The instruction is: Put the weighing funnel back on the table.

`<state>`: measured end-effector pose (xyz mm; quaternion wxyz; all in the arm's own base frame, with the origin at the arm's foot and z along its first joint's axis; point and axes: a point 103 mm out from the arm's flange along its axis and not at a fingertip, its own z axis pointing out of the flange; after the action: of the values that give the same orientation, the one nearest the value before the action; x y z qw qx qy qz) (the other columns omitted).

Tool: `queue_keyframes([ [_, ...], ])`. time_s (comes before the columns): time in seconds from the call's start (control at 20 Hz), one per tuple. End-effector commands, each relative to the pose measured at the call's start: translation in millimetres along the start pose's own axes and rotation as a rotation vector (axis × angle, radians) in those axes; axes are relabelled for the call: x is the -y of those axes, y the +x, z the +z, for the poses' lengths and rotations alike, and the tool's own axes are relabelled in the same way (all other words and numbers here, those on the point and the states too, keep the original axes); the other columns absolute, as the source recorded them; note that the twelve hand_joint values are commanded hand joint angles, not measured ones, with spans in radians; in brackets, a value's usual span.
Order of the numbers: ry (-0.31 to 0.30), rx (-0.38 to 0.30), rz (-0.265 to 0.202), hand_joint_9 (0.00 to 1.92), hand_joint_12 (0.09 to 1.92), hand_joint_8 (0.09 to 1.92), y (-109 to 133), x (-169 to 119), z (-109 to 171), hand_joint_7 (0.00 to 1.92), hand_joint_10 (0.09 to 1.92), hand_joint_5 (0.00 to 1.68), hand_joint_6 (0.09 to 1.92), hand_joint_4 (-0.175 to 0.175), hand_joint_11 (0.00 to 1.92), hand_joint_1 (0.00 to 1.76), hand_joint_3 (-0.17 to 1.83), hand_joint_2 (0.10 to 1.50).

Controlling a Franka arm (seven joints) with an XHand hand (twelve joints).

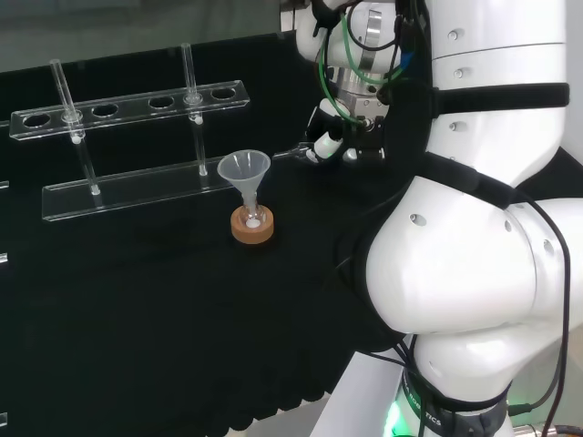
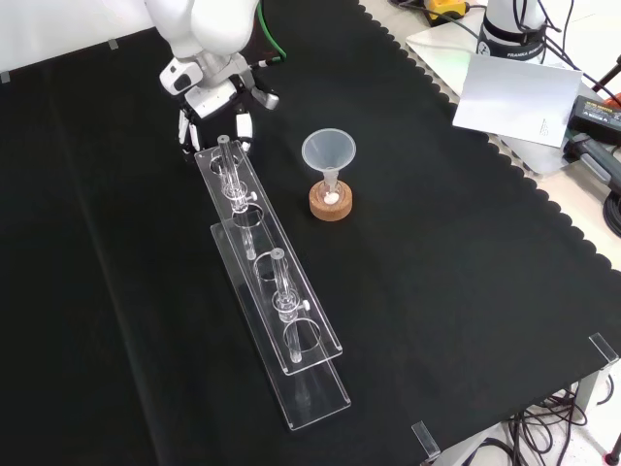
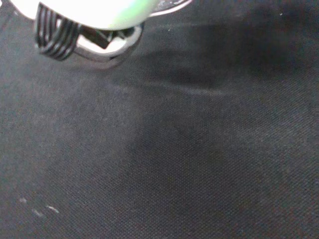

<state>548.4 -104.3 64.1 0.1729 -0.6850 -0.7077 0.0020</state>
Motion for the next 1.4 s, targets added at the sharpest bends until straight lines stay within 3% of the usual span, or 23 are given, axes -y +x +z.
queue_keyframes([
  [0.05,0.013,0.022,-0.006,1.16,0.97,0.61,3,-3,3,0.75,0.09,1.56,0.09,0.175,0.88,1.15,0.59,0.62],
  [1.4,0.024,0.030,0.027,1.16,0.98,0.63,-8,-6,6,0.73,0.09,1.56,0.09,0.175,0.88,1.15,0.58,0.63],
])
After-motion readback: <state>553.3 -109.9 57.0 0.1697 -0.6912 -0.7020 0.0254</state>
